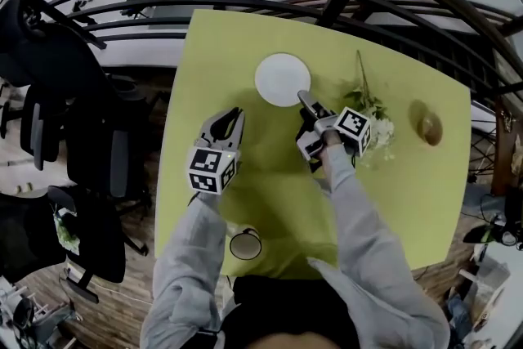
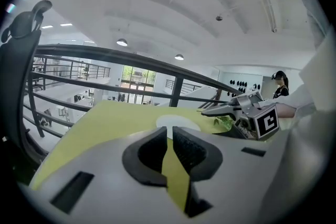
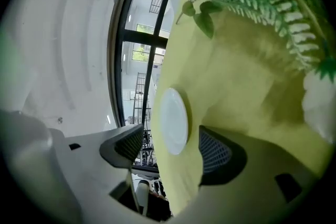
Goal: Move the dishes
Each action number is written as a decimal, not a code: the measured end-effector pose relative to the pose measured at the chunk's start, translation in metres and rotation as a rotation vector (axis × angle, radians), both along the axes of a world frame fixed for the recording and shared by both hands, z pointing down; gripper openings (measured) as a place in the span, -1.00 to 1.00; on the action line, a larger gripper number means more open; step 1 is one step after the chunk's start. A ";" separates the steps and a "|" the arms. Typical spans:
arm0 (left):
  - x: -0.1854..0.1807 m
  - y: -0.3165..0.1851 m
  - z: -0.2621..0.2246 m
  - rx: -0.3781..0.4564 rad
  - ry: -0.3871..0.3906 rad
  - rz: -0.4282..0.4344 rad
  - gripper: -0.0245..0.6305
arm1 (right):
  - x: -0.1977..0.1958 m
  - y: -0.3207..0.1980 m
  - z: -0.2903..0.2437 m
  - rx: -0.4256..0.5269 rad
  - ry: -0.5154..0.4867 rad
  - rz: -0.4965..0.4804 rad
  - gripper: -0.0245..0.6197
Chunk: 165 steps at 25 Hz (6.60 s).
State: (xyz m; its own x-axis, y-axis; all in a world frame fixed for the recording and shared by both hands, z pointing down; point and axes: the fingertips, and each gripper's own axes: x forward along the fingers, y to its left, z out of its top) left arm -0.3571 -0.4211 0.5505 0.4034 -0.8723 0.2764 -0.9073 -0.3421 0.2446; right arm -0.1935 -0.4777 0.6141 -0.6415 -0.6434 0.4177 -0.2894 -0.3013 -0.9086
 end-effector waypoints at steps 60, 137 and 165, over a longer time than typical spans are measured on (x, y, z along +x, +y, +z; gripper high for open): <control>0.012 0.154 -0.101 0.128 -0.052 -0.132 -0.78 | 0.051 0.152 -0.125 0.203 -0.060 0.008 -0.88; 0.243 0.331 -0.016 -0.070 0.001 -0.030 -0.78 | 0.303 0.323 0.024 -0.036 0.066 0.180 -0.36; 0.255 0.374 -0.029 -0.029 0.018 -0.142 -0.78 | 0.376 0.391 -0.074 0.815 1.115 -0.274 0.07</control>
